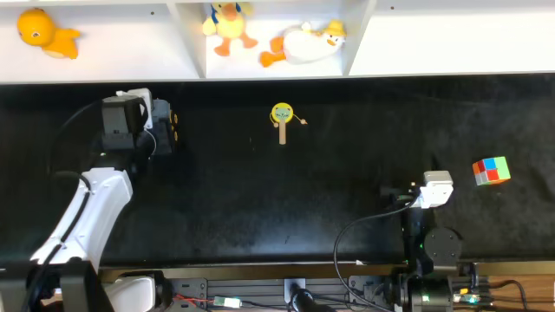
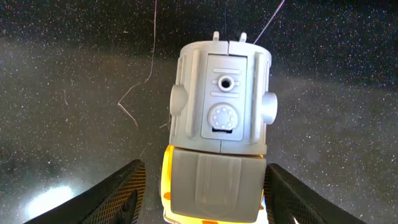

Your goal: Store Toys

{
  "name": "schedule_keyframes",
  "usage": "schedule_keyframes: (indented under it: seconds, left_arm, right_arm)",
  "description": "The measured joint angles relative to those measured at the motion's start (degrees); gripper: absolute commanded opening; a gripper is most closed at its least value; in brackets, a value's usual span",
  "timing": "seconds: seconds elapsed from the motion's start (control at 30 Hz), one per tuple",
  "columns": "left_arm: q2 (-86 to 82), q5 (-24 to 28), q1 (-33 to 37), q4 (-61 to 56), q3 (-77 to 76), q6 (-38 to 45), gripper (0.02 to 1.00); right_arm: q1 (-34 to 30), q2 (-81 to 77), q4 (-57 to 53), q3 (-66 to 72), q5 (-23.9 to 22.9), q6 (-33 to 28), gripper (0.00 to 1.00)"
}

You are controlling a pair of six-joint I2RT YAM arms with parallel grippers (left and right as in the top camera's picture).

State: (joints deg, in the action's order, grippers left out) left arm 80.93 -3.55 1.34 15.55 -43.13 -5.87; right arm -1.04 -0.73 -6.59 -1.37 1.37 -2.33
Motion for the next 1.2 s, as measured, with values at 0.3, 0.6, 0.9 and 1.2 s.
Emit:
schedule_keyframes:
  seconds: [0.3, 0.6, 0.9, 1.2]
  left_arm:
    - [0.76, 0.0, 0.0, -0.37, 0.0, 0.0, 0.632]
    - [1.81, 0.09, -0.15, -0.98, 0.0, -0.2, 0.474]
    - [1.81, 0.09, -0.15, -1.4, 0.0, -0.15, 0.417]
    - [1.62, 0.28, -0.15, -1.36, 0.0, -0.15, 0.371]
  right_arm:
    - [0.0, 0.0, 0.0, 0.0, -0.02, 0.02, 0.996]
    - [0.0, 0.0, 0.0, 0.0, -0.02, 0.04, 0.996]
    - [0.0, 0.0, 0.02, 0.0, -0.02, 0.02, 0.996]
    - [0.0, 0.0, 0.0, 0.0, 0.0, 0.0, 0.993]
